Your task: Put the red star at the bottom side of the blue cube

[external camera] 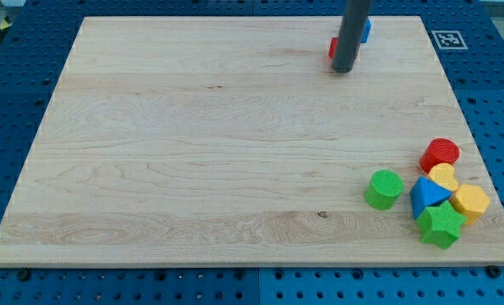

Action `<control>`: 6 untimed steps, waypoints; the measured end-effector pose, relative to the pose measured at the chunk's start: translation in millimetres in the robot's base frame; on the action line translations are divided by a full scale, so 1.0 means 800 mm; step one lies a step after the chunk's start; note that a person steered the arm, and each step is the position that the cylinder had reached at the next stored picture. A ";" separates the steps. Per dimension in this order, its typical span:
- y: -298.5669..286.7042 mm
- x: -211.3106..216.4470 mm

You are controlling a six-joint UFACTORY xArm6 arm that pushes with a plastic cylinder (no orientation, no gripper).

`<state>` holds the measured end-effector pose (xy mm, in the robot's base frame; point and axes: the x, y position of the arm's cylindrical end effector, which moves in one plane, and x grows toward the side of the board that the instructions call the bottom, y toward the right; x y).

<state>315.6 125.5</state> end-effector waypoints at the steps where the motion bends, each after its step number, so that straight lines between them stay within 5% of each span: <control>1: -0.056 -0.001; 3: -0.065 -0.052; 6: 0.021 -0.024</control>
